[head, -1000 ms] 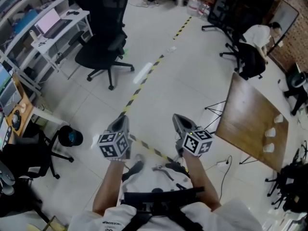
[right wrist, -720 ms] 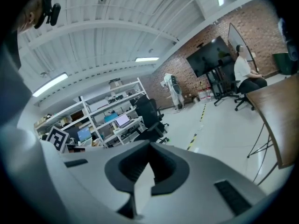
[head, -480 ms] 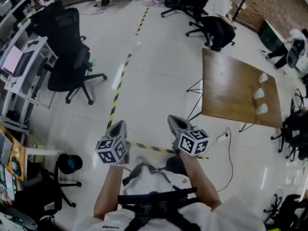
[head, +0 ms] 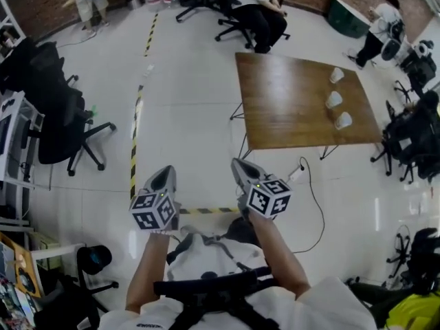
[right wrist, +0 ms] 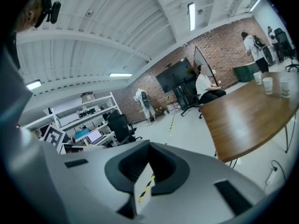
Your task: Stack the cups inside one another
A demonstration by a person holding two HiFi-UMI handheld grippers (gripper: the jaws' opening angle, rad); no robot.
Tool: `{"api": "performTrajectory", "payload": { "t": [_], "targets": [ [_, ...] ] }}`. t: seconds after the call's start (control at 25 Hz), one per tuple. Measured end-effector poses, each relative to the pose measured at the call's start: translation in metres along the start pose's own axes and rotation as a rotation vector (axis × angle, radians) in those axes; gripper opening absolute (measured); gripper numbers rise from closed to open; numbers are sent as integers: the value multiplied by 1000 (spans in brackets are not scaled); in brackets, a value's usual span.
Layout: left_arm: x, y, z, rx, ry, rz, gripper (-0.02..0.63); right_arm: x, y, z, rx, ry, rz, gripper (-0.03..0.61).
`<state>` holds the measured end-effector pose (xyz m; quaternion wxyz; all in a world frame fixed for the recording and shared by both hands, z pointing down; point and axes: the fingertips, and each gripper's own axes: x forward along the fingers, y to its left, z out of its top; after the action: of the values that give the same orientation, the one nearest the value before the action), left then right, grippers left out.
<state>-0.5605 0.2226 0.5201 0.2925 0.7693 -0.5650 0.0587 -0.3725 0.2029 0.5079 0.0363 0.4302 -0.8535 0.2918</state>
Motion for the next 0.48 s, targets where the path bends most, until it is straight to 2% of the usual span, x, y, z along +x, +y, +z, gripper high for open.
{"api": "performTrajectory", "payload": {
  "t": [0.2, 0.48],
  "targets": [
    [32, -41, 2, 26, 19, -29, -2, -23, -45, 29, 7, -60, -50, 5],
    [82, -101, 3, 72, 60, -72, -3, -54, -112, 47, 69, -67, -111, 5]
  ]
}}
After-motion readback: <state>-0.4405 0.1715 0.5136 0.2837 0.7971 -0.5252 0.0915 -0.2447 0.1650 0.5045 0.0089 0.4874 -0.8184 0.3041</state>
